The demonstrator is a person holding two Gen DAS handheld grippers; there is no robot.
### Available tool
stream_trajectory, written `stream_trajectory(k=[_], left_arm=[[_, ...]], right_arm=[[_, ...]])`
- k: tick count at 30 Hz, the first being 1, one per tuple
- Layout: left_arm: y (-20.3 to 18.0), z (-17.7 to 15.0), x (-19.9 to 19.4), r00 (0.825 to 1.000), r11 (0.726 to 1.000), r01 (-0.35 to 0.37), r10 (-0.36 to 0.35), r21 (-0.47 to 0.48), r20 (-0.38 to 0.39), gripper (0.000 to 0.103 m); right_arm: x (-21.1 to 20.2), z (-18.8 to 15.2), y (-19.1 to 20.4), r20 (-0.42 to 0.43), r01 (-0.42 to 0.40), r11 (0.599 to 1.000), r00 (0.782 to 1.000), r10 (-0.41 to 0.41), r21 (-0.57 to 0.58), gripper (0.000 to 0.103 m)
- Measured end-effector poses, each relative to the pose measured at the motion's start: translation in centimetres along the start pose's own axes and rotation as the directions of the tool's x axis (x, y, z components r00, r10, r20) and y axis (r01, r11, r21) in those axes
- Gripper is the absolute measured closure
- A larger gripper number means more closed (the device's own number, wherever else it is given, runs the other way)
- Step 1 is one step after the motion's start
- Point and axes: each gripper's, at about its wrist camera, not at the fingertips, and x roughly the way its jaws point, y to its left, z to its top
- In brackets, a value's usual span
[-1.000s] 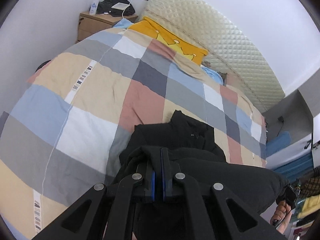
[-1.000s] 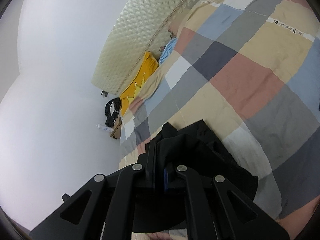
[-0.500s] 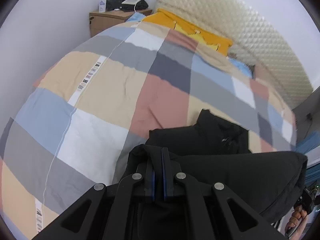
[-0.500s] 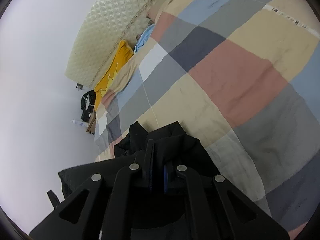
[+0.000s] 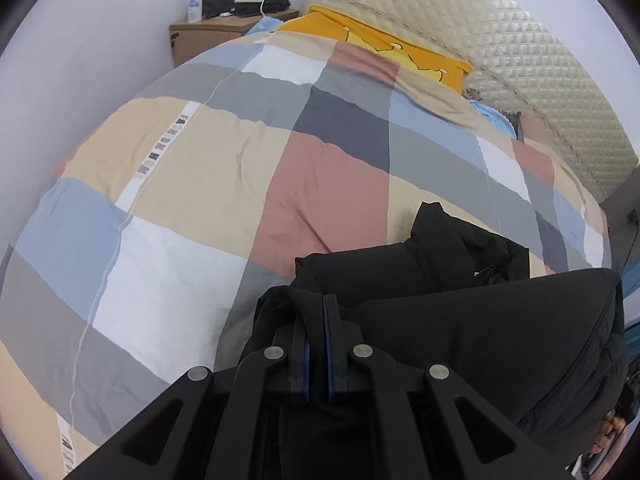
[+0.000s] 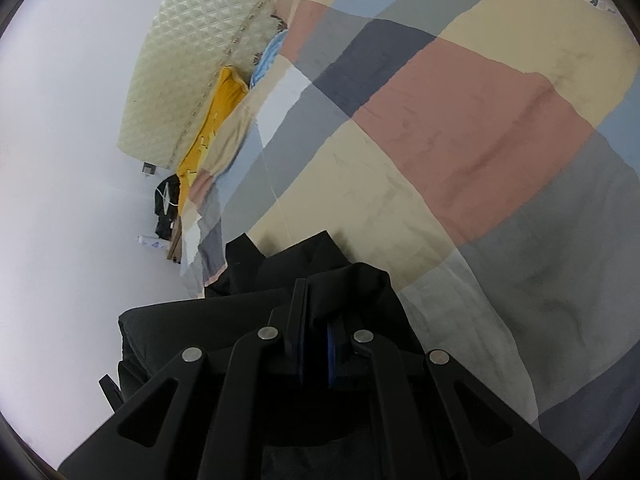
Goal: Fold large clothes
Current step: 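Lower the folded hem onto the jacket with both grippers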
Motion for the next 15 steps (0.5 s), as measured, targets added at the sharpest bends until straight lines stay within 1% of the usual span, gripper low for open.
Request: stream_trajectory(k=[2,3,5,8,9,10,11,12,13,15], left_arm=[[0.1,0.0,-0.4,1.0,1.0,0.017,-0.017,0.002,-0.003,0.097],[0.3,0.0,-0.7,0.999,0.999,0.034,-0.034,0.005,-0.004,0.097],[1.1,-0.4,-1.7,0.996,0.996,0.086,-0.086,0.008,0.022,0.095],[3.0,-1.3,-3.5,0.983,0.985,0.174,-0.173,-0.003,0.053,0.091],[3.7,-1.6,-4.1,0.978,0.98,0.199,-0.198,-0.014,0.061,0.09],[4.5,-2.0,-4.7,0.973,0.974,0.225,-0.222,-0.03,0.069,0.09],[5.2,-2.4,-5.4,0.967,0.969,0.245,-0.241,-0.043,0.078,0.089],[6.0,-2.7,-6.0,0.963,0.964,0.26,-0.255,-0.053,0.086,0.088],[6.6,-3.0,-6.5,0.96,0.961,0.271,-0.265,-0.058,0.088,0.088],[7.3,-3.5,-7.2,0.959,0.959,0.276,-0.272,-0.057,0.075,0.087]], right_arm=[[-0.3,-0.1,0.0,0.001,0.003,1.0,1.0,-0.003,0.001,0.096],[-0.5,-0.2,0.0,0.0,0.001,1.0,1.0,-0.001,-0.001,0.093],[-0.8,-0.2,-0.3,-0.008,0.002,1.0,1.0,-0.002,0.016,0.092],[-1.8,-0.5,-0.6,-0.004,-0.017,0.999,1.0,0.017,0.04,0.086],[-2.3,-0.5,-0.7,0.004,-0.019,0.999,1.0,0.019,0.042,0.079],[-2.8,-0.6,-0.7,0.018,-0.014,0.999,1.0,0.013,0.044,0.061],[-3.5,-0.6,-0.7,0.042,0.013,0.999,0.999,-0.015,0.047,0.045],[-4.0,-0.6,-0.8,0.064,0.035,0.998,0.997,-0.038,0.05,0.018],[-5.2,-0.6,-1.0,0.108,0.068,0.996,0.991,-0.074,0.051,0.017],[-6.4,-0.4,-1.1,0.128,0.092,0.995,0.987,-0.096,0.038,0.017]])
